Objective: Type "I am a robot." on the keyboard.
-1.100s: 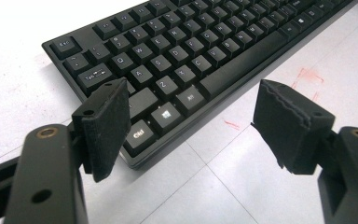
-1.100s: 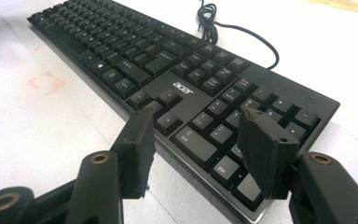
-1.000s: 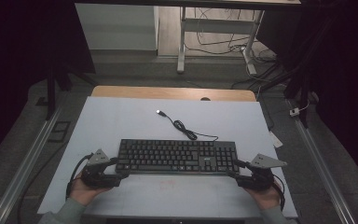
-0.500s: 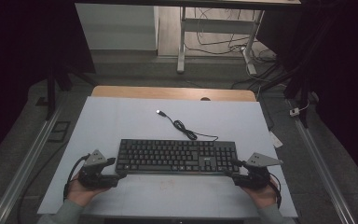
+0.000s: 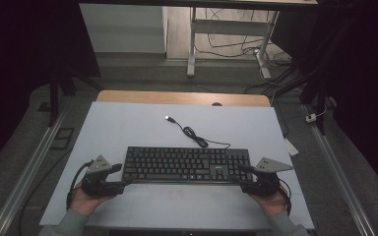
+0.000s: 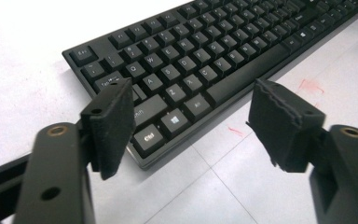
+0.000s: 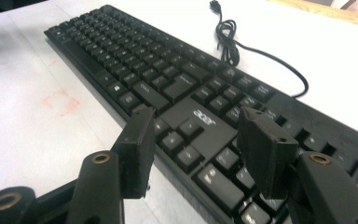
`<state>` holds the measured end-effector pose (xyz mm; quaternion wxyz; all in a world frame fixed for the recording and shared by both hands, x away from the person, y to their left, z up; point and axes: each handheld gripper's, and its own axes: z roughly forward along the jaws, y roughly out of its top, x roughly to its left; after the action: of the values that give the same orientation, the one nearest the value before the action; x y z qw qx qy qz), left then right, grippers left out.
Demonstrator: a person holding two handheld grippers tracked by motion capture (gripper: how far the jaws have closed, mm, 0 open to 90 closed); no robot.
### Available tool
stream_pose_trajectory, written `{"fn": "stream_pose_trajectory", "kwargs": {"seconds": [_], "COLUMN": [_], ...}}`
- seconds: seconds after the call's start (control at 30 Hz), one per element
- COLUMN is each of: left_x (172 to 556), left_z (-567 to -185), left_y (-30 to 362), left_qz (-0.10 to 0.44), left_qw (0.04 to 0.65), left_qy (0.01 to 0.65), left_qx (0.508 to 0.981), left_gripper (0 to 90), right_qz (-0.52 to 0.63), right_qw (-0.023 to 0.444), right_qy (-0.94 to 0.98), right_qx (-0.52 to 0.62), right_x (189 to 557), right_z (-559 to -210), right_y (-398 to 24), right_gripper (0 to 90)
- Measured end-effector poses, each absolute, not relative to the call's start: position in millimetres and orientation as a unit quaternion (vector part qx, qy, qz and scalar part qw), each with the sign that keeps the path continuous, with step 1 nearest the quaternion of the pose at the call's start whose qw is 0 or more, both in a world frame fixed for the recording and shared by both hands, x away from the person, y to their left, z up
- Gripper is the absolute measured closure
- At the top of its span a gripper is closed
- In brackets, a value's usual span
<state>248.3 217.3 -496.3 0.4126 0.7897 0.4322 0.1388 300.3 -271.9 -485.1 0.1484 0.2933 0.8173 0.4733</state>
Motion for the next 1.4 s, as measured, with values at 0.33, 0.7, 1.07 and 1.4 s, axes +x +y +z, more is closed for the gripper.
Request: {"fn": "stream_pose_trajectory", "kwargs": {"seconds": [0.33, 0.7, 1.07, 1.4], "left_x": [257, 268, 277, 285], "left_z": [-500, -507, -513, -523], "left_y": [210, 206, 207, 210], "left_qz": [0.140, 0.152, 0.156, 0.146], "left_qw": [0.400, 0.392, 0.380, 0.364], "left_qy": [0.436, 0.439, 0.438, 0.447], "left_qx": [0.794, 0.794, 0.800, 0.804], "left_gripper": [36.6, 53.4, 81.9, 89.0], "right_qz": [0.479, 0.472, 0.466, 0.456], "right_qw": [0.129, 0.113, 0.093, 0.085], "right_qy": [0.823, 0.831, 0.843, 0.850], "right_qx": [0.276, 0.271, 0.254, 0.251], "right_x": [309, 319, 332, 344], "right_z": [-480, -476, -478, -479], "right_y": [-244, -214, -174, -137], "right_gripper": [47.2, 47.2, 46.9, 46.9]}}
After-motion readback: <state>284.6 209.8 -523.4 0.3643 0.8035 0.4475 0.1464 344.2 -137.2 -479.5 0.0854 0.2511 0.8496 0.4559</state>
